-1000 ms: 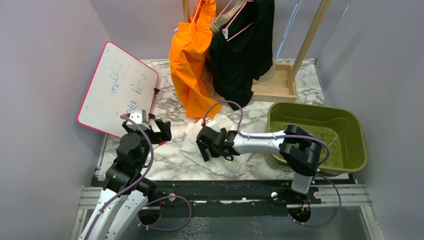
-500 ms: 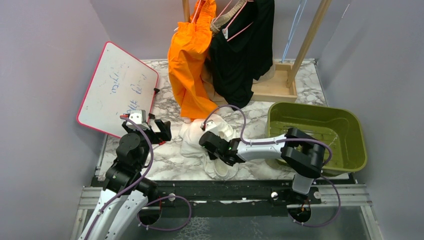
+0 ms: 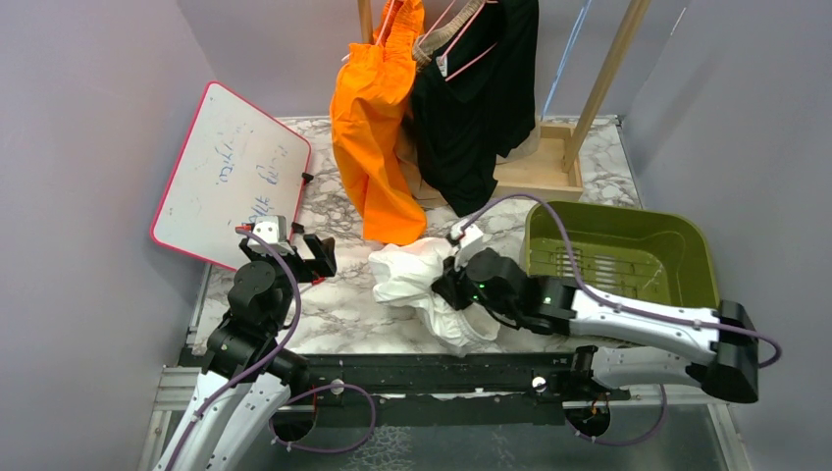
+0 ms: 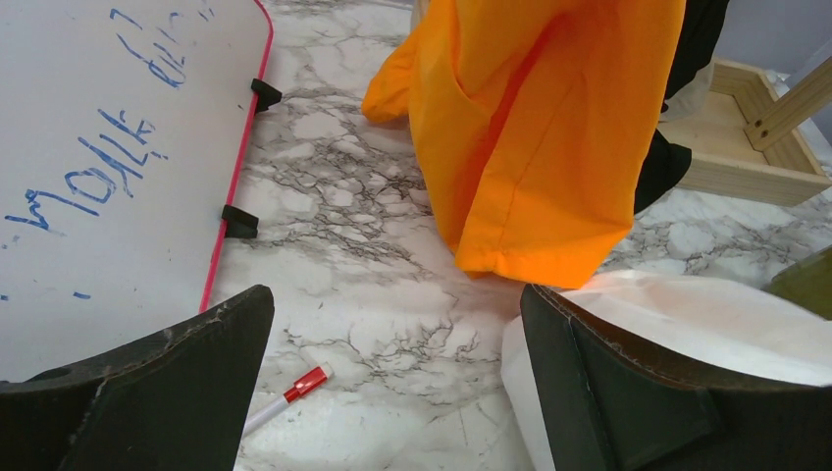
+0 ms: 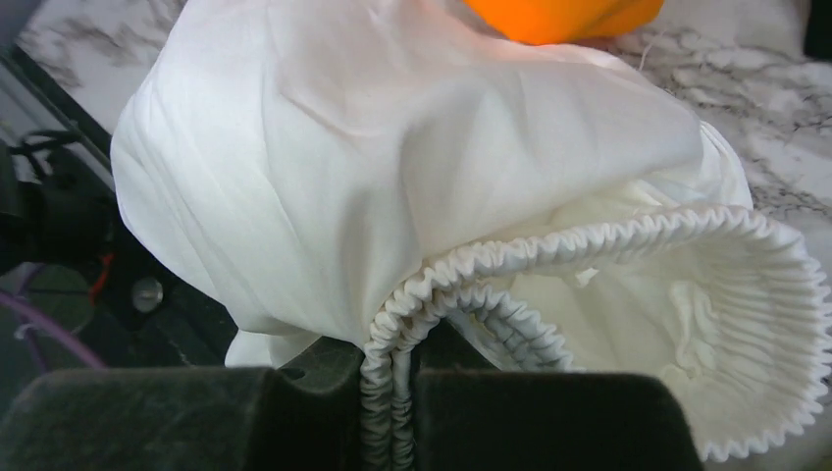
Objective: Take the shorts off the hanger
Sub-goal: Pick up the shorts at the center of the board, then place the shorts in the basket.
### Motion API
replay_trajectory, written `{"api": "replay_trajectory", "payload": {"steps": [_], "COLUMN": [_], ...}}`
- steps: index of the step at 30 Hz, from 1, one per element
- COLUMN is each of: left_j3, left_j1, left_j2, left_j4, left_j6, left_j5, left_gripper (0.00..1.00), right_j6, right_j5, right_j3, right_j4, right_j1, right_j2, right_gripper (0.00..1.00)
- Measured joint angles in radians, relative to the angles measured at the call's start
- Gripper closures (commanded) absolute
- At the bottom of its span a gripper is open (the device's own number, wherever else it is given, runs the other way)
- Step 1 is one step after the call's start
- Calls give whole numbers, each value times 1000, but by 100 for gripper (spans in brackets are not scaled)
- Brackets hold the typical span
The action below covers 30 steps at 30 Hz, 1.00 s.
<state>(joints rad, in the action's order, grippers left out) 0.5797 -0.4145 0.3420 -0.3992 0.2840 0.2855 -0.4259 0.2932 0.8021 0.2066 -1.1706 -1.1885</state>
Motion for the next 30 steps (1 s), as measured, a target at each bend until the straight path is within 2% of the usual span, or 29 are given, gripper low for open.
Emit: {"api": "replay_trajectory", "payload": {"steps": [4,8,17,26,30], "left_j3": [0,0,0,0,0], "left_j1": [0,0,0,0,0], "left_j2": [0,-1,-1,-1,-1], "left_j4": [0,0,0,0,0], "left_j6": [0,1,4,4,4], "left_j5": [0,0,0,0,0], "left_gripper": [1,1,1,1,1], "right_j6": [2,12,88,190,196], "right_j5": [20,58,213,549,745], "right_j3": [1,25,242,557,624], "right_j4": [30,101,257,427,510], "right_j1": [0,0,0,0,0], "right_j2": [163,257,307,308,317], "right_gripper": [99,99,99,99,99]}}
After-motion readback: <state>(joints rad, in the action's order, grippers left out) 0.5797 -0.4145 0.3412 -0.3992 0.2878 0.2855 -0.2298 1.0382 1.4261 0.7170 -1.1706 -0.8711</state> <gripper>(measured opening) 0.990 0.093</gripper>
